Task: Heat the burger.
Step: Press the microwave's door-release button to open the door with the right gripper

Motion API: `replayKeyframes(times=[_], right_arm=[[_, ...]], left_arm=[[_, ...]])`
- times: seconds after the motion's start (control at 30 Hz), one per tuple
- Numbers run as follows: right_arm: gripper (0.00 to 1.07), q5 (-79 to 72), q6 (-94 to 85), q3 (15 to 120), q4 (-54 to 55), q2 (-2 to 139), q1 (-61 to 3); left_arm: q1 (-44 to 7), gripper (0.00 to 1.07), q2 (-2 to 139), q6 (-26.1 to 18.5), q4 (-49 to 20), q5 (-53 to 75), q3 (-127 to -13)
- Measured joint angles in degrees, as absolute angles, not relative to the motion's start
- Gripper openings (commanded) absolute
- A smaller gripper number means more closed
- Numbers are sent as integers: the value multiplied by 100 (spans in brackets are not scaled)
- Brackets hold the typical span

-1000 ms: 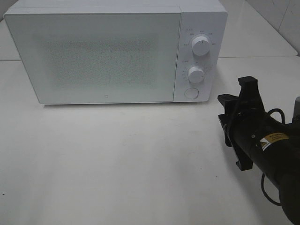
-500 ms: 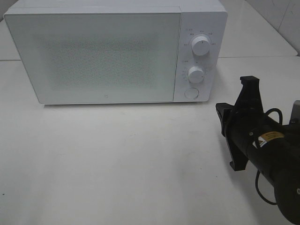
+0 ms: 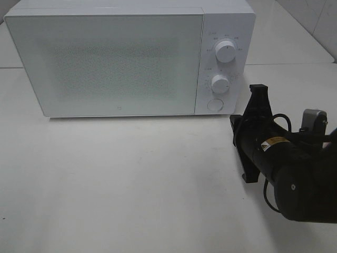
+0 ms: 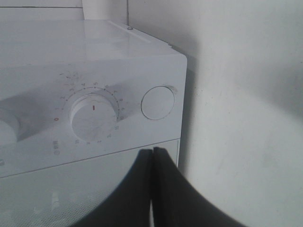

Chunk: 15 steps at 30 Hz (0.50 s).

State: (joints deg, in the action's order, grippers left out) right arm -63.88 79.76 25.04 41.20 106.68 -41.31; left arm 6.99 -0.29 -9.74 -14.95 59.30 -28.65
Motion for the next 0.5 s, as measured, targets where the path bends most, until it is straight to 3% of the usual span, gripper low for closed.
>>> replayKeyframes(times=[0.5], right_arm=[[0, -5369, 7976, 3633, 3117, 11350, -3237]], left_arm=[[699, 102, -29, -974, -1495, 5930, -2865]])
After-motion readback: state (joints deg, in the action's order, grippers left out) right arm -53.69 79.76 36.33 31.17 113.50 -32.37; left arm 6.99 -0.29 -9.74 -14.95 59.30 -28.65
